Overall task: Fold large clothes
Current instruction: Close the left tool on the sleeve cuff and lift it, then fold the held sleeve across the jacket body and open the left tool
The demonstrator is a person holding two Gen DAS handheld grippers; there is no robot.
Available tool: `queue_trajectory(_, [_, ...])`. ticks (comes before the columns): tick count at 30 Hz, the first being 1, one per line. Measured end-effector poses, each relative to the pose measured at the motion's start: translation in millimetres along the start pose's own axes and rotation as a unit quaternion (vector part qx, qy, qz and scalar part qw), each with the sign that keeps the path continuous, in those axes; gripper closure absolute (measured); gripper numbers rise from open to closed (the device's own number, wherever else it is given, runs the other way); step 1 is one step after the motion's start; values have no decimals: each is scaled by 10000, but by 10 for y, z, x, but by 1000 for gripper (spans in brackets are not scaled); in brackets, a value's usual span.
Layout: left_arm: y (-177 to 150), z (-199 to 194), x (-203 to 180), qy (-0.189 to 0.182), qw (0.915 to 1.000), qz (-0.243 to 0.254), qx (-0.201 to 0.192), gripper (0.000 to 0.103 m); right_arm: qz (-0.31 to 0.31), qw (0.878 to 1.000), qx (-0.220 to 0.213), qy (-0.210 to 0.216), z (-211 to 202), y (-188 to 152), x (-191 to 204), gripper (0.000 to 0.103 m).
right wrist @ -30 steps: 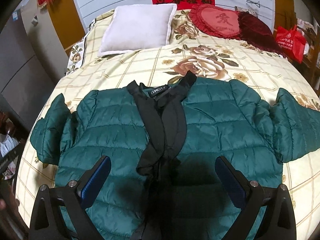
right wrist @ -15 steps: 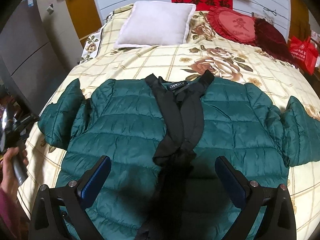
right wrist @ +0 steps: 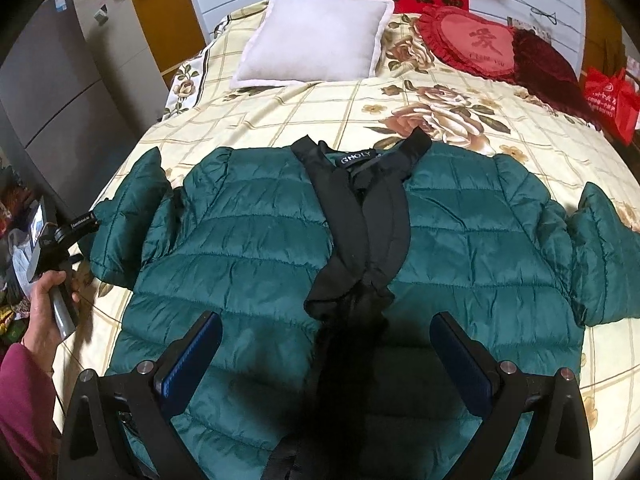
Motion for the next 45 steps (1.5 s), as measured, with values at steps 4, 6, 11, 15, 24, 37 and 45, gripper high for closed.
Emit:
queue_trajectory(4, [30,-11,-40,-328,9994,-54,41,73,-63,10000,37,-15,-5,-32,12,0])
queue_trajectory(6, [39,-83,-38,-573,9981,-223,59,82,-77,10000,37,-29,-15,-38,4,0])
queue_trajectory(11, [59,-527,-117,-784,9964,-58,-306,86,-64,10000,-13,-64,-83,-43,-26,0])
queue_trajectory(15, [49,-968,-242,-963,9932,201,-620,87,-43,9999,-36,-130,-148,-58,-65,0])
queue_trajectory(24, [-131,-1780,-688,-1316,9821,891,-1008,87,-31,9996,-131,-238,-360,-92,-168,0])
queue_trajectory(37, [-913,-2415,-1743,-2305,9528,1822,-759,87,389,9981,-220,-432,-613,-172,-661,0])
queue_trajectory(45, [-1616,-2445,-2588,-2740,9323,2339,-329,87,729,9956,-245,-542,-681,-237,-1054,0])
Point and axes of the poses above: each gripper's, at about its wrist camera, not at the fingertips, and z roughly the way its jaws point, x to its left, y to its top, the point moved 7 cm from there along z, roughly the way its jaws point, and after that the axes turned 2 degrees about -x, right-handed, at the moved point
